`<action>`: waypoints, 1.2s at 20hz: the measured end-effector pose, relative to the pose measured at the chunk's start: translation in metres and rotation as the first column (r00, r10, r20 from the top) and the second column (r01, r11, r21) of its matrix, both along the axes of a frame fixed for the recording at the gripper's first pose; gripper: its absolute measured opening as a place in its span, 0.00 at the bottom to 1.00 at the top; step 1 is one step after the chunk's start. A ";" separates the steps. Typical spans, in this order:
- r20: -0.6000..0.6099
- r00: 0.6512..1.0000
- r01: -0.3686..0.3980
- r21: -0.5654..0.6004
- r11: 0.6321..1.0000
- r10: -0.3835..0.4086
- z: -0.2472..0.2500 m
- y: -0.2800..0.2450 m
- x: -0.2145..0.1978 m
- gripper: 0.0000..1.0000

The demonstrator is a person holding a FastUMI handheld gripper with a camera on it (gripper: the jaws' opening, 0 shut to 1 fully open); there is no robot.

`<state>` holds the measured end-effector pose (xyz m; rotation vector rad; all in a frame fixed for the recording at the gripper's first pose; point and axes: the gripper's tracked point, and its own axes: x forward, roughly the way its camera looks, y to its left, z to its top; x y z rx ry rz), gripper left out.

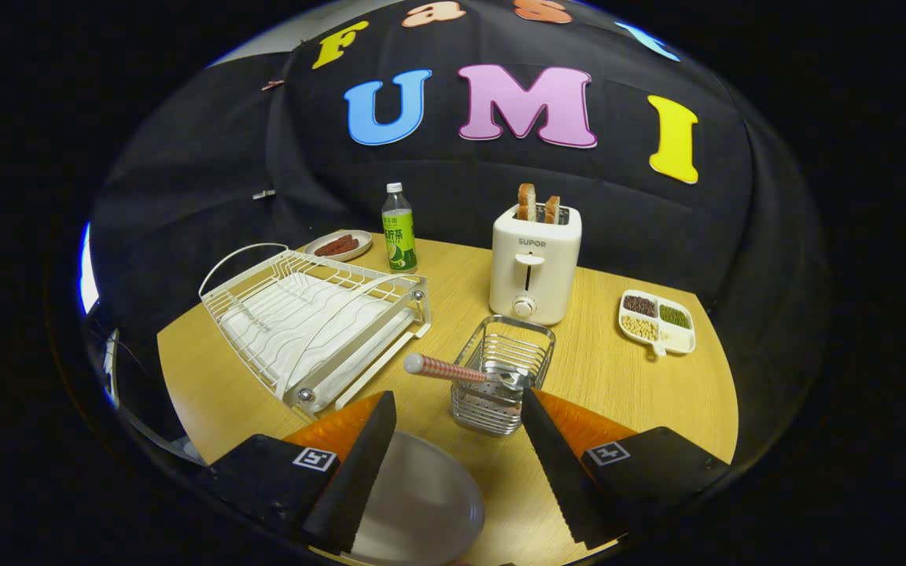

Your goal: Take the plate from the dish rack, then take the spoon from the basket and place it into the plate.

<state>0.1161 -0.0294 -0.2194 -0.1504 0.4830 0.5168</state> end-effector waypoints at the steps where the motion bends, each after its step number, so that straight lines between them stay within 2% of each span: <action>1: 0.016 1.000 -0.003 0.010 1.000 0.003 0.001 0.006 0.004 0.99; 3: 0.057 0.998 -0.009 0.038 0.999 0.007 0.004 0.018 0.016 0.98; 7: 0.139 0.990 -0.029 -0.008 1.000 0.029 -0.004 0.025 0.039 0.98; 11: 0.096 0.995 -0.002 -0.018 1.000 0.004 -0.026 0.028 0.051 0.98; 12: 0.102 0.995 0.008 -0.028 1.000 -0.005 -0.027 0.026 0.055 0.94; 13: 0.113 0.994 0.007 -0.030 1.000 -0.003 -0.025 0.026 0.057 0.86; 14: 0.122 0.993 0.011 -0.027 1.000 -0.007 -0.024 0.026 0.058 0.67; 17: 0.117 0.993 0.012 0.011 1.000 -0.013 -0.014 0.030 0.059 0.66; 19: 0.110 0.994 0.014 0.029 0.999 -0.017 -0.010 0.031 0.060 0.59; 21: 0.099 0.995 0.021 0.022 1.000 -0.023 -0.009 0.030 0.061 0.45; 23: 0.094 0.995 0.042 0.018 0.999 -0.044 -0.005 0.024 0.066 0.46; 24: 0.098 0.994 0.053 0.018 0.998 -0.055 -0.002 0.023 0.068 0.42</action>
